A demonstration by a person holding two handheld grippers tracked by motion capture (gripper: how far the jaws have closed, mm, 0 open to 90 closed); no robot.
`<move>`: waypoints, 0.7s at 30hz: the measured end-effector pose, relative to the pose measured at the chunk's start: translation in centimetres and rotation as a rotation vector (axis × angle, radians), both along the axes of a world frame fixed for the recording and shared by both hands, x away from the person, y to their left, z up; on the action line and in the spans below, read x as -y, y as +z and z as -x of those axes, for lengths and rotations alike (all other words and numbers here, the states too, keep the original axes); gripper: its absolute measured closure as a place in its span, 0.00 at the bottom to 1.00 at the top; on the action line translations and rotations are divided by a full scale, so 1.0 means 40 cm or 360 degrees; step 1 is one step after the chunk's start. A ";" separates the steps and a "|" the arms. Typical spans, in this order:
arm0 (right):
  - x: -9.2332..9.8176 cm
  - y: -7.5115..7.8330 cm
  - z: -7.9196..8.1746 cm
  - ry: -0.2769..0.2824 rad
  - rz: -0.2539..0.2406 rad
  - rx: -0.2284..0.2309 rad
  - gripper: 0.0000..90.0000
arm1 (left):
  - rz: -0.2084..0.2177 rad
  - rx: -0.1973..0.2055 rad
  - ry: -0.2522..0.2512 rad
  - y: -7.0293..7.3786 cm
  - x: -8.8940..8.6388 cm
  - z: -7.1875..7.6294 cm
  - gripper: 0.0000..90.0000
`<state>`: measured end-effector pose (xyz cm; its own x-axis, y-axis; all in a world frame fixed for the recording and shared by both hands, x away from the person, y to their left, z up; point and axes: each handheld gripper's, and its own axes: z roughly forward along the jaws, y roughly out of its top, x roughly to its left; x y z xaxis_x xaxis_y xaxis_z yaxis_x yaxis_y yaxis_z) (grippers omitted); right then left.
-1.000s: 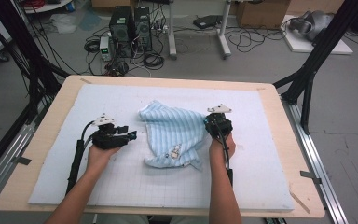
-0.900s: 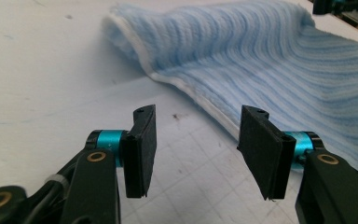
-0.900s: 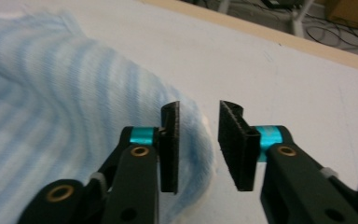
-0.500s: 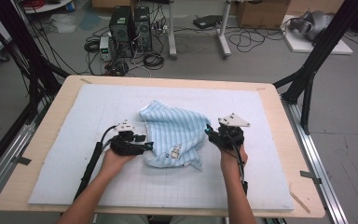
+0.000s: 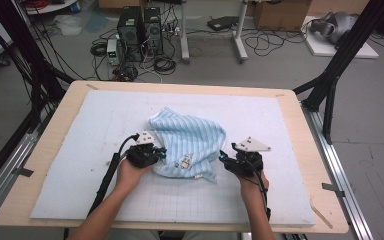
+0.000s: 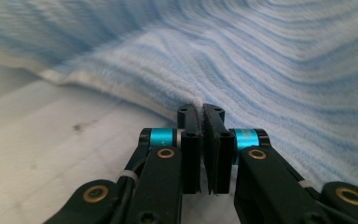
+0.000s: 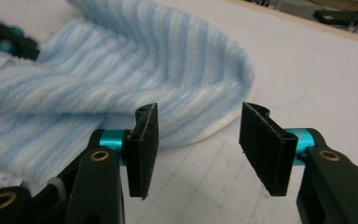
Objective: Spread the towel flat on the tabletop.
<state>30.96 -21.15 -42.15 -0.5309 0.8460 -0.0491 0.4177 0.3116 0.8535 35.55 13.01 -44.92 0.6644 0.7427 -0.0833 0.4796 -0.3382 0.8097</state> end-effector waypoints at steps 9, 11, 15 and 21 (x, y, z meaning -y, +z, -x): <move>-0.080 -0.041 -0.001 0.0163 -0.0033 -0.0186 0.55 | 0.0075 0.0084 0.0187 0.025 -0.063 -0.015 0.95; -0.104 -0.047 -0.006 0.0220 -0.0040 -0.0209 0.51 | 0.0080 0.0101 0.0217 0.028 -0.073 -0.015 0.95; -0.144 -0.071 -0.033 0.0238 0.0046 -0.0268 0.59 | 0.0110 0.0114 0.0270 0.028 -0.090 -0.021 0.95; -0.160 -0.062 -0.057 0.0229 0.0195 -0.0210 0.90 | 0.0179 0.0143 0.0357 0.026 -0.107 -0.037 0.95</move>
